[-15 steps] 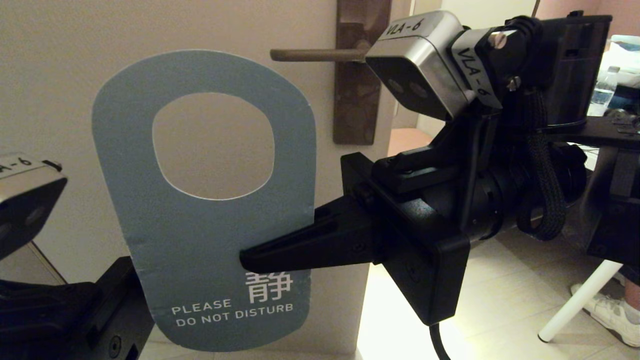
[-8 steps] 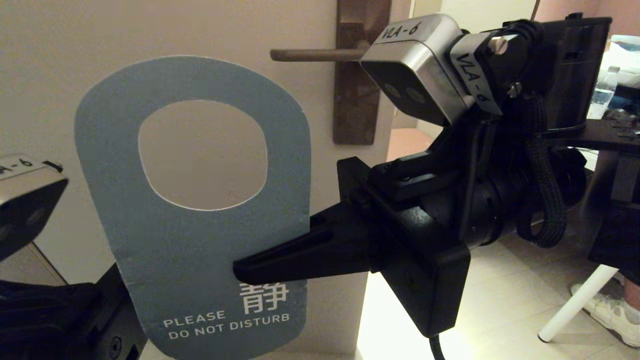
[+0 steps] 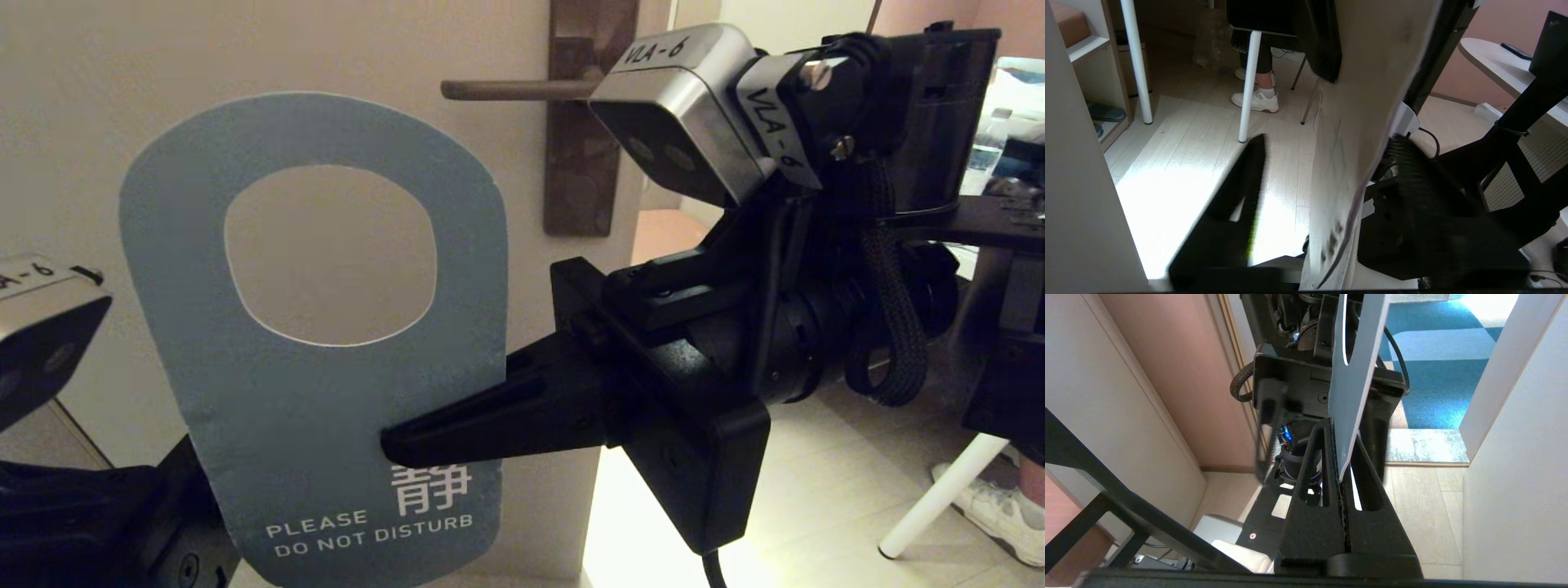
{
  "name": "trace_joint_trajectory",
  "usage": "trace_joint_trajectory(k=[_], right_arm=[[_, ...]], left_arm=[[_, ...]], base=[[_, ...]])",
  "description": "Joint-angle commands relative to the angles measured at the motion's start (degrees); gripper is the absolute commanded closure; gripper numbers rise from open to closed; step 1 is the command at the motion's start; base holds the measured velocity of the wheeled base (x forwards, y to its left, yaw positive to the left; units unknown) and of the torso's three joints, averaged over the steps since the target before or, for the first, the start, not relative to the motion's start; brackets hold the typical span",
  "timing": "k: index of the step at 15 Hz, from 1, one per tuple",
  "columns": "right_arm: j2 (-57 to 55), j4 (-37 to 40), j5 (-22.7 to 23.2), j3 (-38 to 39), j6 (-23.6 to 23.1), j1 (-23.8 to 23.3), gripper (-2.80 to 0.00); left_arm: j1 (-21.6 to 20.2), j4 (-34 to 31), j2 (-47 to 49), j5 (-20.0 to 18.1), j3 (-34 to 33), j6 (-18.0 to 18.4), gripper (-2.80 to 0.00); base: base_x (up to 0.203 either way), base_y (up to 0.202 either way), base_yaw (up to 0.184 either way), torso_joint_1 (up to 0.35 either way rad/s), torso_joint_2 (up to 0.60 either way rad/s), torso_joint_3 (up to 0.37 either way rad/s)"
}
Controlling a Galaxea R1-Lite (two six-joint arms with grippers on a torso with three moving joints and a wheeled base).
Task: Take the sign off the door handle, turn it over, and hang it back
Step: Hand it to the other hand
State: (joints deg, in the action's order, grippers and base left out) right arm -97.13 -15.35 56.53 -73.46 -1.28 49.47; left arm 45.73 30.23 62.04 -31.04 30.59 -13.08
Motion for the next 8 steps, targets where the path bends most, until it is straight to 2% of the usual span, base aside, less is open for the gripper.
trace_joint_trajectory(k=[1,8], right_arm=[[0.0,-0.1,0.3,0.3,-0.2,0.0,0.0],[0.0,-0.1,0.3,1.0,-0.2,0.0,0.0]], left_arm=[[0.0,0.2,0.0,-0.2,0.0,-0.1,0.0],[0.0,0.2,-0.1,-0.1,-0.2,-0.1,0.0]], base=[[0.0,0.0,0.0,0.0,0.0,0.0],[0.0,0.0,0.0,0.0,0.0,0.0]])
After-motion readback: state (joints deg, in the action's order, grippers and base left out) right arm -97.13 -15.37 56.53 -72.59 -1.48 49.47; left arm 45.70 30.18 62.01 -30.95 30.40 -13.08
